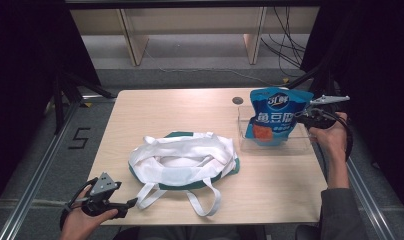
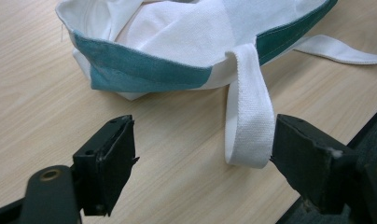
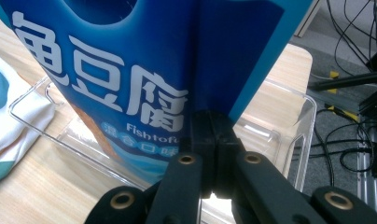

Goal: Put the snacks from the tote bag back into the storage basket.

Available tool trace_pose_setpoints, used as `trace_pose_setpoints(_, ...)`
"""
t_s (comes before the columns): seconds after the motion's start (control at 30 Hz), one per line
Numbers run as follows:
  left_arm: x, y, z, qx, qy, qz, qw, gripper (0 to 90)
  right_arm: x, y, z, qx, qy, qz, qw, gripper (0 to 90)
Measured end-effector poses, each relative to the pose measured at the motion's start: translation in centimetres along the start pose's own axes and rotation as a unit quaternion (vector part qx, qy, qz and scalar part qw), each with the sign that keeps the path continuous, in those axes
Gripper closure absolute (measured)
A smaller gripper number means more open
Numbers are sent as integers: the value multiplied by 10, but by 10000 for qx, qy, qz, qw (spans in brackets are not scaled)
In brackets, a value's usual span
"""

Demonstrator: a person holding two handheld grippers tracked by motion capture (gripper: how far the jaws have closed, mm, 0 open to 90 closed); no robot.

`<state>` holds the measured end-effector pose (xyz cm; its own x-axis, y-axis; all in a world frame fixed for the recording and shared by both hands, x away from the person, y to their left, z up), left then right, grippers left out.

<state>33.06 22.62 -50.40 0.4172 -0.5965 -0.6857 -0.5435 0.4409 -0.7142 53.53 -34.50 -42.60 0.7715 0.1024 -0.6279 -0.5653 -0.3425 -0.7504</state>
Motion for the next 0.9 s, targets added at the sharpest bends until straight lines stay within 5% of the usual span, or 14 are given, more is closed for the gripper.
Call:
trace_pose_setpoints(0.03, 0, 0, 0, -6, -5, -14, 10000, 208, -1, 0, 1, 106, -4, 50, 9999, 900)
trace_pose_setpoints(0.07, 0, -1, 0, 3, 13, -52, 10000, 208, 0, -1, -3, -71, 22, -84, 9999, 900)
trace_pose_setpoints(0.13, 0, 0, 0, 16, 2, -1, 10000, 208, 1, -2, -3, 129, 70, -219, 9997, 900)
trace_pose_setpoints(0.2, 0, 0, -1, 8, 36, -19, 10000, 208, -3, 1, -1, 313, -55, -9, 9995, 900)
trace_pose_setpoints(0.27, 1, 0, 0, 16, -23, 9, 10000, 208, 2, -1, -5, 129, 59, -304, 9994, 900)
trace_pose_setpoints(0.33, 1, 0, -1, 20, -6, -27, 10000, 208, 0, 0, -5, 124, 50, -218, 9997, 892)
trace_pose_setpoints(0.37, 1, -1, -1, 4, 28, -58, 10000, 208, -2, 0, 0, 365, 34, -96, 9993, 871)
trace_pose_setpoints(0.4, 1, -1, 0, 12, -16, -43, 10000, 208, -5, 2, -1, 142, 47, -47, 9999, 851)
trace_pose_setpoints(0.47, 1, -1, -1, -29, 36, -73, 10000, 208, -10, -1, 4, 333, 65, -89, 9994, 824)
trace_pose_setpoints(0.53, 0, -1, -1, 0, 22, -59, 10000, 208, -14, -1, 3, 96, 104, -125, 9998, 777)
trace_pose_setpoints(0.7, -1, -1, -2, 93, 39, -31, 9999, 208, -24, -1, 21, 444, -95, -126, 9989, 698)
trace_pose_setpoints(0.77, -1, -1, -1, 120, 26, 5, 9999, 208, -25, -3, 25, 245, -92, -172, 9995, 656)
trace_pose_setpoints(0.8, -4, 1, 1, 285, 31, 223, 9993, 208, -27, -3, 29, 266, -115, -165, 9994, 642)
trace_pose_setpoints(0.9, 0, -2, -1, 91, 25, -57, 9999, 208, -32, -6, 40, 452, -267, -243, 9983, 593)
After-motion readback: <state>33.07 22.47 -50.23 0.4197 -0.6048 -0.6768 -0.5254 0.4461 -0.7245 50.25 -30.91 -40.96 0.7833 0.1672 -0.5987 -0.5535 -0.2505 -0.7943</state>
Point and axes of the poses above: each handheld gripper's, and its own axes: x roughly forward along the jaws, y roughly out of its underside, z roughly to its left, the point moved 7 cm from there along x, roughly forward along the jaws, and after that the axes turned 12 degrees about y, right-handed, at the moved point
